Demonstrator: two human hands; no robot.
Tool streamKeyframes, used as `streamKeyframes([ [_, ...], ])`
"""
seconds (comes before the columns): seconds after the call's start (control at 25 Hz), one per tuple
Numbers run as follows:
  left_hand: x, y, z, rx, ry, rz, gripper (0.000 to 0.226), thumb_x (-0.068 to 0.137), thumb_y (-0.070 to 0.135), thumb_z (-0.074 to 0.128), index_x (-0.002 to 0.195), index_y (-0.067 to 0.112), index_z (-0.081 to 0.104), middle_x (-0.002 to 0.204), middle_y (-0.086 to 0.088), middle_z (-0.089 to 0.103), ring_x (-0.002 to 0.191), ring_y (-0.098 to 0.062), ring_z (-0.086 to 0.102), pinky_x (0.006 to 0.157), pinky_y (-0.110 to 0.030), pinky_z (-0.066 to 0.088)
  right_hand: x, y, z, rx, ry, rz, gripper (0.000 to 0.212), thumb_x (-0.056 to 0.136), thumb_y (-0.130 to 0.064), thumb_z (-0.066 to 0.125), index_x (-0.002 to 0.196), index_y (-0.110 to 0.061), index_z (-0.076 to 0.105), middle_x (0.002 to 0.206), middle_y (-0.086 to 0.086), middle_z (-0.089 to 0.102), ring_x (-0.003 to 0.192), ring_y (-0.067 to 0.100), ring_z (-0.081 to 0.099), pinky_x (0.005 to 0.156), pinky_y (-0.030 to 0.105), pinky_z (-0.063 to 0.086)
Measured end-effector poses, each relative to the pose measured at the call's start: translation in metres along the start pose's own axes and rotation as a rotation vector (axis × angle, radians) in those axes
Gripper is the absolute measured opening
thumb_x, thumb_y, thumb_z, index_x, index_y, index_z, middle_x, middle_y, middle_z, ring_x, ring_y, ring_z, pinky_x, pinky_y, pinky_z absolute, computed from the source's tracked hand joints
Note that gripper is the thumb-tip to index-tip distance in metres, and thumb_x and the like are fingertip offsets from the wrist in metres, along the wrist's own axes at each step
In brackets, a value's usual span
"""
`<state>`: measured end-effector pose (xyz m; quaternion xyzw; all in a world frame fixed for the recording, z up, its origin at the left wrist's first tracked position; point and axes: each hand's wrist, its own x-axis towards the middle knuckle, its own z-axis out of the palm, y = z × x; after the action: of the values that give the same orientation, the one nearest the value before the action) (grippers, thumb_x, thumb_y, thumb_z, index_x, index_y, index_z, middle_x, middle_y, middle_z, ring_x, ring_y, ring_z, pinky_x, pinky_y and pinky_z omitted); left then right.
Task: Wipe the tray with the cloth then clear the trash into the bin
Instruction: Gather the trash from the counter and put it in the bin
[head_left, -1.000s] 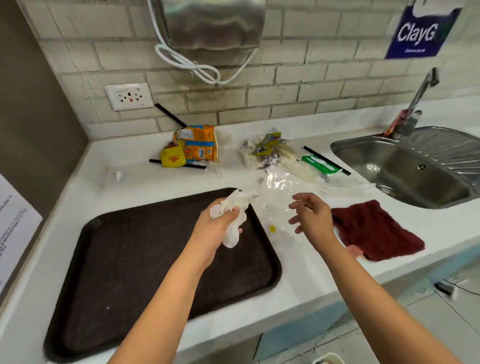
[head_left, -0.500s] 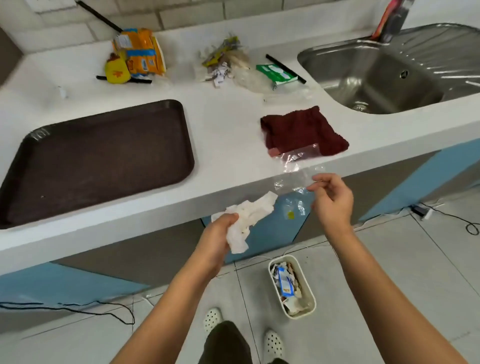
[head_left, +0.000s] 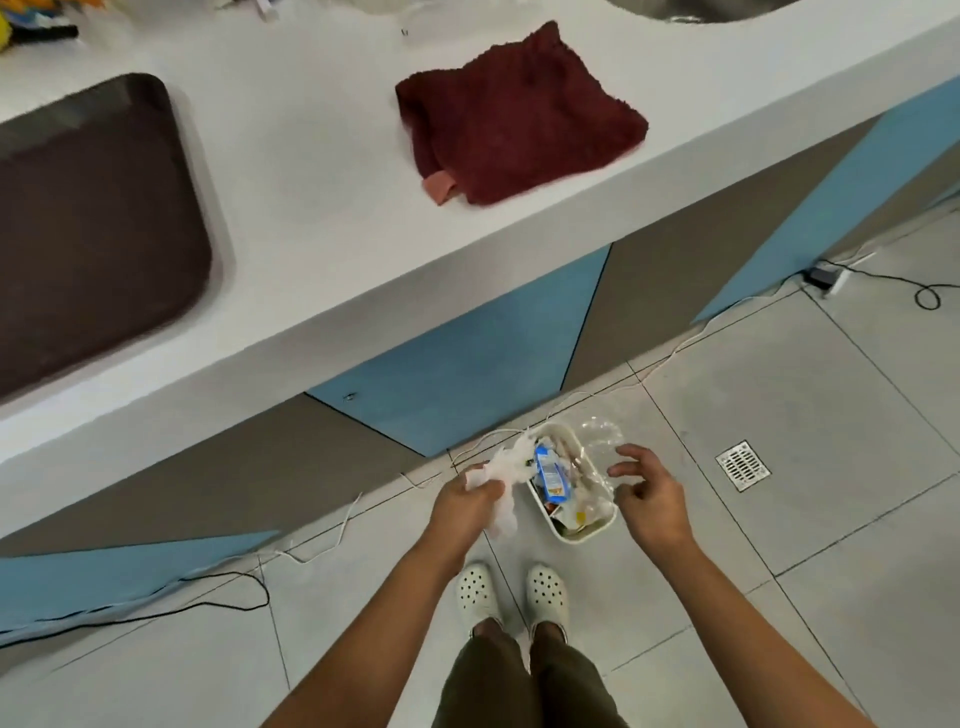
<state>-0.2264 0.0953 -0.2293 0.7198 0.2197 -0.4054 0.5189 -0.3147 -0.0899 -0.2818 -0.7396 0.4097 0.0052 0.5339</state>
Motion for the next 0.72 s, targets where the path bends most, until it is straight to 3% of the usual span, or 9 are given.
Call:
streamKeyframes([
  [0.12, 0.037, -0.02, 0.019, 0.092, -0.032, -0.043, 0.014, 0.088, 0.01, 0.054, 0.099, 0.014, 0.062, 0.095, -0.009, 0.067, 0.094, -0.028, 0.063, 0.084, -0.037, 0.051, 0.014, 0.054, 0.013, -0.079, -0.04, 0.085, 0.048, 0.08, 0.016, 0.045, 0.118, -0.014, 0.053, 0.092, 0.007, 0.059, 0.057, 0.011, 0.051, 0.046, 0.008, 0.04],
  [0.24, 0.065, -0.033, 0.031, 0.159, -0.052, -0.084, 0.01, 0.089, 0.01, 0.053, 0.087, 0.018, 0.059, 0.087, -0.006, 0.065, 0.089, -0.027, 0.063, 0.084, -0.036, 0.051, 0.028, 0.09, 0.027, -0.132, -0.019, 0.133, 0.056, 0.08, 0.015, 0.046, 0.121, -0.022, 0.049, 0.094, 0.005, 0.06, 0.06, 0.011, 0.05, 0.053, 0.015, 0.042],
  [0.32, 0.092, -0.045, 0.043, 0.215, -0.078, -0.096, 0.007, 0.09, 0.012, 0.053, 0.091, 0.018, 0.057, 0.092, -0.008, 0.064, 0.092, -0.028, 0.062, 0.083, -0.036, 0.051, 0.043, 0.125, 0.042, -0.146, 0.014, 0.179, 0.056, 0.077, 0.016, 0.047, 0.113, -0.026, 0.052, 0.1, 0.007, 0.062, 0.071, 0.021, 0.056, 0.065, 0.025, 0.043],
  [0.4, 0.113, -0.048, 0.044, 0.21, -0.055, -0.121, 0.005, 0.091, 0.014, 0.053, 0.095, 0.017, 0.056, 0.095, -0.009, 0.062, 0.092, -0.028, 0.061, 0.075, -0.033, 0.051, 0.051, 0.14, 0.056, -0.187, -0.032, 0.217, 0.048, 0.077, 0.016, 0.046, 0.106, -0.021, 0.058, 0.107, 0.009, 0.061, 0.09, 0.027, 0.058, 0.074, 0.025, 0.042],
  [0.52, 0.154, -0.067, 0.061, 0.232, -0.065, -0.146, 0.012, 0.092, 0.013, 0.052, 0.102, 0.015, 0.057, 0.097, -0.009, 0.063, 0.088, -0.025, 0.06, 0.066, -0.029, 0.049, 0.065, 0.178, 0.075, -0.238, -0.104, 0.279, 0.048, 0.077, 0.012, 0.043, 0.11, -0.019, 0.059, 0.114, 0.007, 0.06, 0.083, 0.023, 0.056, 0.07, 0.025, 0.042],
  [0.64, 0.185, -0.082, 0.074, 0.213, -0.085, -0.171, 0.017, 0.092, 0.012, 0.05, 0.108, 0.012, 0.057, 0.105, -0.013, 0.064, 0.097, -0.03, 0.062, 0.077, -0.036, 0.052, 0.085, 0.198, 0.083, -0.288, -0.138, 0.317, 0.055, 0.076, 0.01, 0.043, 0.115, -0.025, 0.056, 0.118, 0.0, 0.057, 0.094, 0.022, 0.057, 0.072, 0.025, 0.043],
  [0.72, 0.208, -0.09, 0.083, 0.22, -0.092, -0.189, 0.023, 0.092, 0.012, 0.05, 0.114, 0.009, 0.058, 0.112, -0.016, 0.064, 0.102, -0.032, 0.062, 0.077, -0.036, 0.052, 0.103, 0.208, 0.088, -0.317, -0.158, 0.323, 0.058, 0.074, 0.01, 0.043, 0.118, -0.026, 0.055, 0.119, -0.003, 0.056, 0.103, 0.022, 0.056, 0.077, 0.024, 0.043],
])
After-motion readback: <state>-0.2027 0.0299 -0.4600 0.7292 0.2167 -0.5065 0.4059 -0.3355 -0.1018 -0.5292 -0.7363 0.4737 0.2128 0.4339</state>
